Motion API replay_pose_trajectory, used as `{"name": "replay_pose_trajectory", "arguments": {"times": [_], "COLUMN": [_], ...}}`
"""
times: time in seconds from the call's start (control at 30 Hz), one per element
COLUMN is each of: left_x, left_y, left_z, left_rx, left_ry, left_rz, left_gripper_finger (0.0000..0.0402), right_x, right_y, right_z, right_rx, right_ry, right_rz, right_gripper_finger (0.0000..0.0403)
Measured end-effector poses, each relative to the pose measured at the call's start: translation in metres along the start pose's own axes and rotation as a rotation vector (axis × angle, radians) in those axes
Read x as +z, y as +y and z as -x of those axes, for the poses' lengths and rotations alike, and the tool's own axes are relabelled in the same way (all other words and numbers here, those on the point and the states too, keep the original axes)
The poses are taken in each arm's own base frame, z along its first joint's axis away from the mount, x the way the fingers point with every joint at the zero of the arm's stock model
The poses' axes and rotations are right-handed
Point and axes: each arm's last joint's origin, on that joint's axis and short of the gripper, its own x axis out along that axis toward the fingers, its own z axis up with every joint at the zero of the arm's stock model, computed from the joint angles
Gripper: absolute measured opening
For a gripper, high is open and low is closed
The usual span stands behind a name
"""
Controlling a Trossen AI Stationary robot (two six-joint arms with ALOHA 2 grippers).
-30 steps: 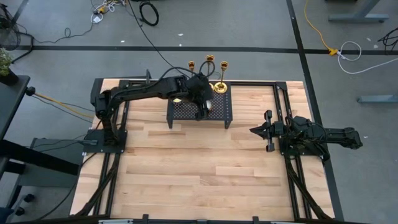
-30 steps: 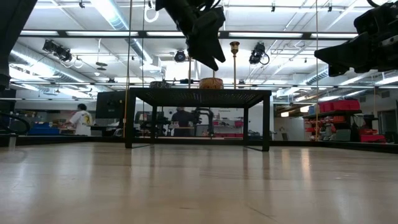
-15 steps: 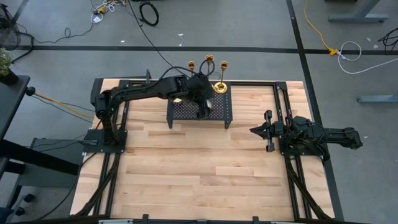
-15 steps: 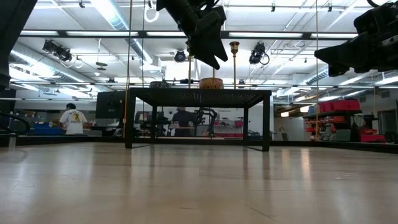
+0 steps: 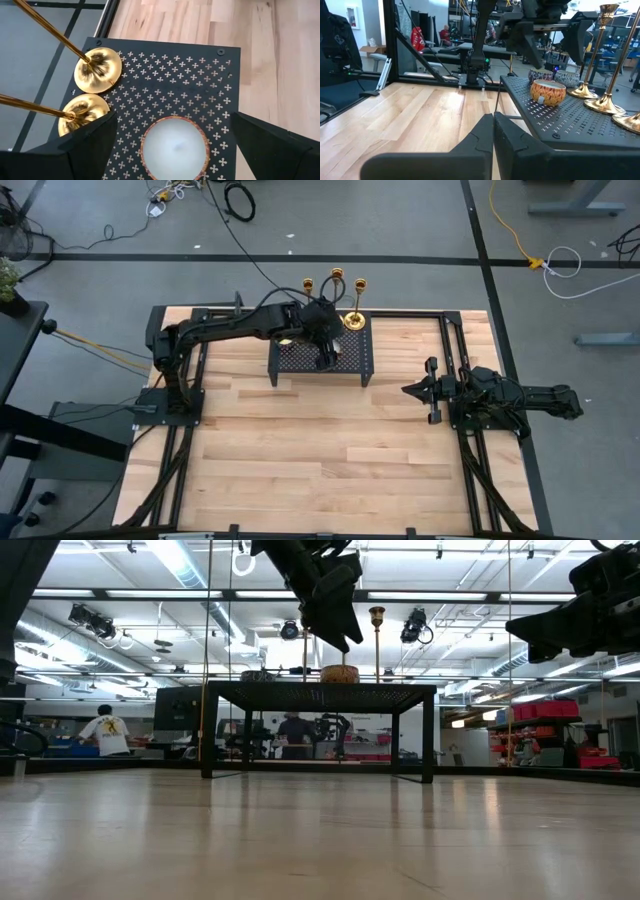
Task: Pick & Place candle stick holders
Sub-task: Adjust the scented candles on the shelf
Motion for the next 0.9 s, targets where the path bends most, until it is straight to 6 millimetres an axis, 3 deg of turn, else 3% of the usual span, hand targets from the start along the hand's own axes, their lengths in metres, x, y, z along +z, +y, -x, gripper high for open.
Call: {"name": "replay_pose_trajectory", "arguments": {"times": [0.33, 0.9], "left_x": [-0.005, -0.017], "left_y": [0.000, 0.002], "left_z": [-0.001, -0.034], "left_rx": [-0.067, -0.075], "left_ry": [0.038, 0.130], "left_rz": [-0.043, -0.035], "left_gripper_finger": [0.0387, 0.0387], "right_x": [0.000, 0.000], "right_y": [0.000, 0.000], "right_z": [0.000, 0.000], "right_rx": [0.000, 0.000], "right_ry": [0.000, 0.000], "right_rz": [0.000, 0.000], "right_gripper_finger": [0.0013, 0.0013]}}
